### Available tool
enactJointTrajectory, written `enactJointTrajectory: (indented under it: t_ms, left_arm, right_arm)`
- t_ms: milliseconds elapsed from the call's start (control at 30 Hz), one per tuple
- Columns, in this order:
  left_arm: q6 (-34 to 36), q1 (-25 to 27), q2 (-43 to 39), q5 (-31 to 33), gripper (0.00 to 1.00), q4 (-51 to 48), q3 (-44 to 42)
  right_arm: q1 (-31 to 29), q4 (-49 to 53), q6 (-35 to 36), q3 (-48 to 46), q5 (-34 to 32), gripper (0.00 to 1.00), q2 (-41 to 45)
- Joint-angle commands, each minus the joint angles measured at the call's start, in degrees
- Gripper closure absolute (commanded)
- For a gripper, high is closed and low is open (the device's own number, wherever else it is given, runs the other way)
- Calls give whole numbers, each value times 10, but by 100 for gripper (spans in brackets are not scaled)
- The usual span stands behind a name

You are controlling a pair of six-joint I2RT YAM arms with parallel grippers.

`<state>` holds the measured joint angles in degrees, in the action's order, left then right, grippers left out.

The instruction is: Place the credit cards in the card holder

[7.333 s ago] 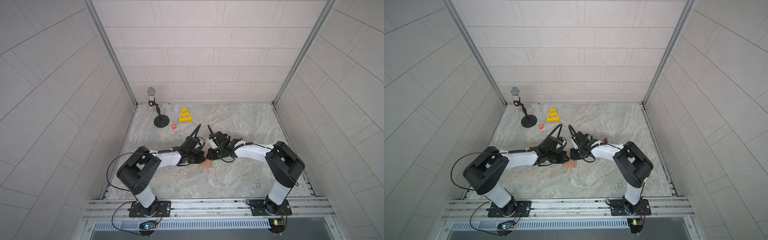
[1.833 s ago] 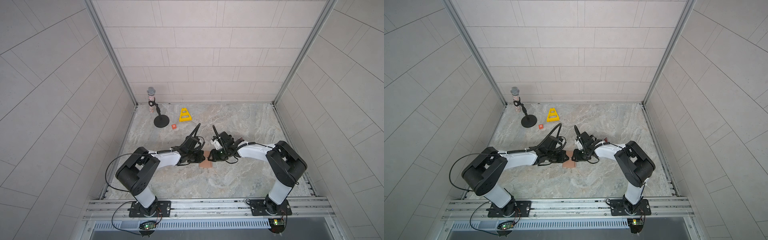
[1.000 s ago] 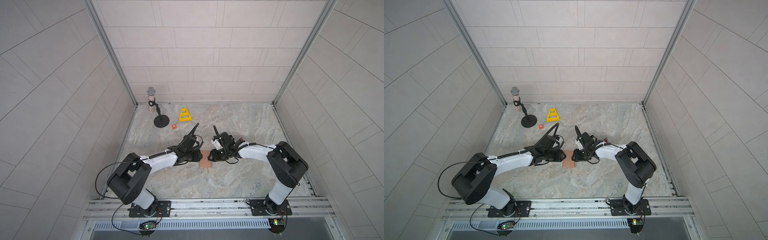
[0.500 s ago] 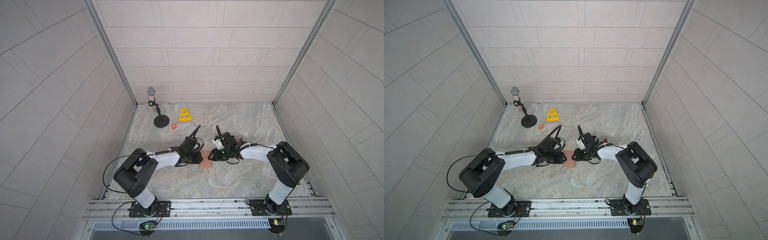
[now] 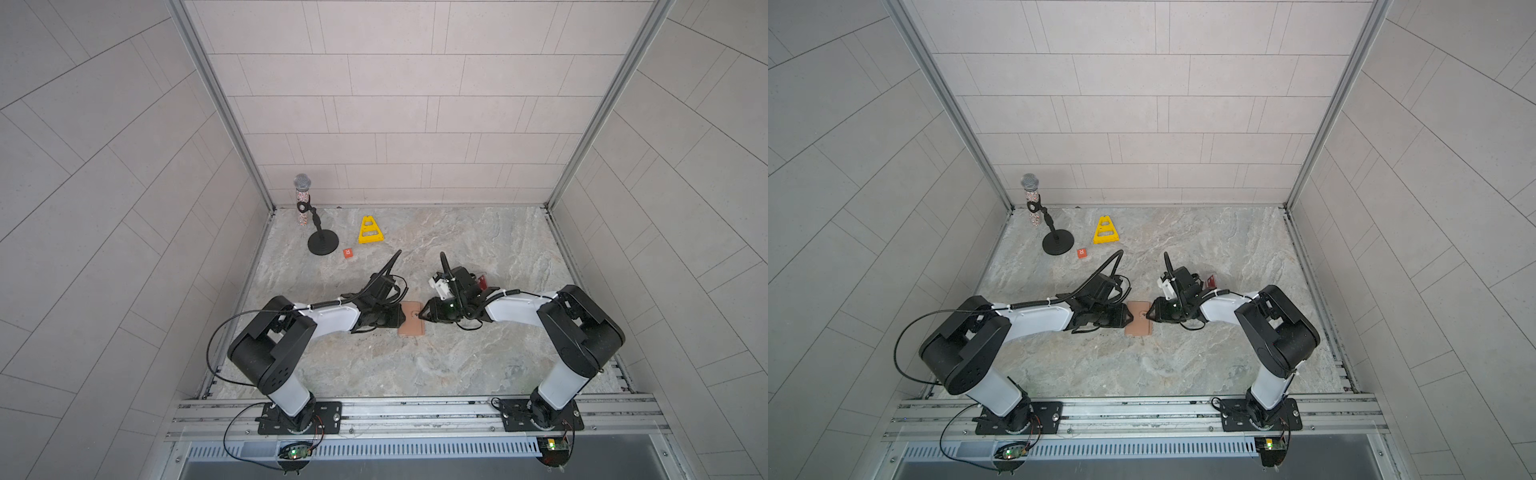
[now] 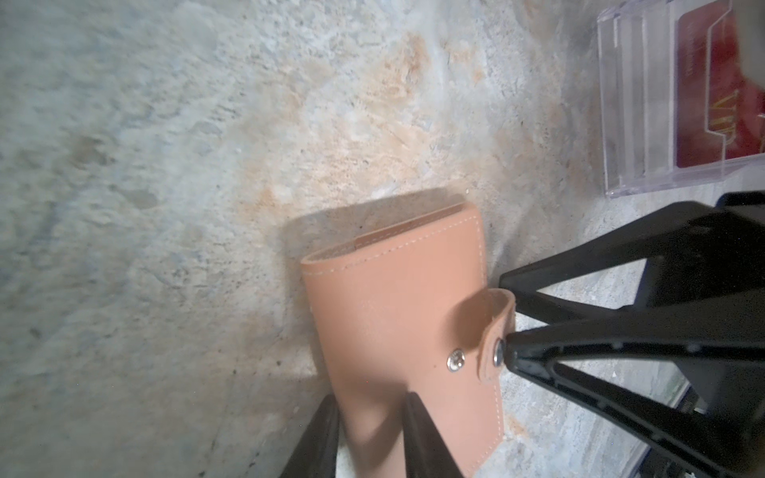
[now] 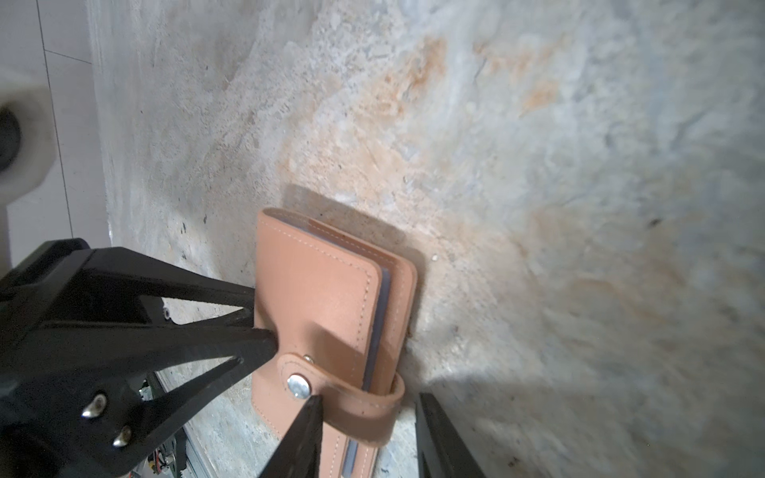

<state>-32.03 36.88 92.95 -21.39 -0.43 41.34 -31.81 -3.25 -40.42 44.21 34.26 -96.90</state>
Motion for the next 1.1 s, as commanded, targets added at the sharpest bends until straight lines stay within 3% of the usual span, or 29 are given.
enactJointTrajectory:
  t_ms: [0, 400, 1067]
  left_arm:
    - [9, 1, 16, 6, 70, -18, -2]
    - [3, 1, 29, -7, 71, -11, 2]
    - [-11, 5, 33, -7, 72, -5, -2]
  right_arm:
    - [3, -31, -22, -11, 9, 63, 0]
    - [2, 22, -4, 7, -4, 74, -24]
    - [-14, 29, 8, 25, 26, 69, -52]
